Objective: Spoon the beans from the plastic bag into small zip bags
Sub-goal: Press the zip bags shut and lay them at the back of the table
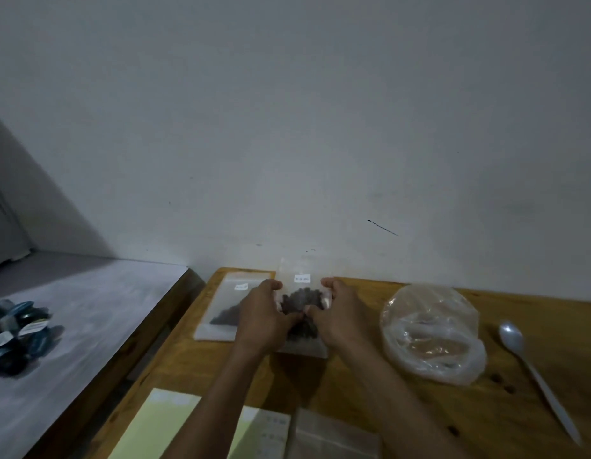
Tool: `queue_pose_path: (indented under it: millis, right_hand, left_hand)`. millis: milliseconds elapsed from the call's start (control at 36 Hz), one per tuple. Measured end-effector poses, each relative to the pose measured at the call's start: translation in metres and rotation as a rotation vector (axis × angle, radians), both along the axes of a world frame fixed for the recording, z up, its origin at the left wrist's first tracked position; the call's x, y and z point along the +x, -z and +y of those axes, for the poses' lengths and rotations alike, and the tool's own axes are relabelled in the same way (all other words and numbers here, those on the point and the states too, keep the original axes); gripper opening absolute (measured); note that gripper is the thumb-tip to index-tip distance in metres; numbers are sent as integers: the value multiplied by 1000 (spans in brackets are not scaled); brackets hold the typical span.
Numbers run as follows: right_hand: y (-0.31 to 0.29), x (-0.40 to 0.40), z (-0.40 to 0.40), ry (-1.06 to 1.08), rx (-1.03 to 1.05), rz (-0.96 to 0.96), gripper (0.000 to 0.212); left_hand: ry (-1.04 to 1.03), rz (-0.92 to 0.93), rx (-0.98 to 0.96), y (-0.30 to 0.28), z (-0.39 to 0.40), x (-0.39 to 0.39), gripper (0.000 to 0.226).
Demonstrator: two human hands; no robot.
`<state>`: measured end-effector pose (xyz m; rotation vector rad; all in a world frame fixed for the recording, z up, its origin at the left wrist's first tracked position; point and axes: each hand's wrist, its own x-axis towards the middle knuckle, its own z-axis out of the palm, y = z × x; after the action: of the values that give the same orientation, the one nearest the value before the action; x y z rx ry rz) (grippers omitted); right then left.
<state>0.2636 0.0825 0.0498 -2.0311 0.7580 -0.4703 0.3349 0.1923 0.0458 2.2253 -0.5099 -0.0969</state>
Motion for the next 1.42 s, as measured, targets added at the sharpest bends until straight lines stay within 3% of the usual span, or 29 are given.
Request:
queue_pose_path:
  millis: [111,222,444,667,889,1056,1139,1250,1333,1417]
  right_hand:
    - [14,13,-1,13,-98,104,54]
    - [22,14,-3,6,-171,171,37]
    - [24,-9,4,12,-182,103,35]
    - [11,-78,42,-156,-161,32,23]
    - [8,-150,58,-175,-212,113,30]
    - [16,-177,53,-68,-259,340,56]
    - [18,-180,54,-89,-305,433,43]
    - [17,-181,54,-69,-278,403,35]
    - [18,-181,52,-51,-181,321,35]
    - [22,-183,51,18,-5,122,24]
  left_hand:
    - [11,-64,102,9,-7,2,62]
    - [5,-106,112,15,-10,0,40]
    - [-30,-172,64,12,6,-10,48]
    - [-53,-223,-5,1,81,-48,45]
    - [-21,-166,-33,5,128,-110,42]
    - [58,-108,95,17,108,-146,50]
    - [124,-86,290,24,93,-153,51]
    - [167,-98,513,29,82,-160,48]
    - [140,-47,461,27,78,-162,46]
    - [114,-8,395,23,78,-164,45]
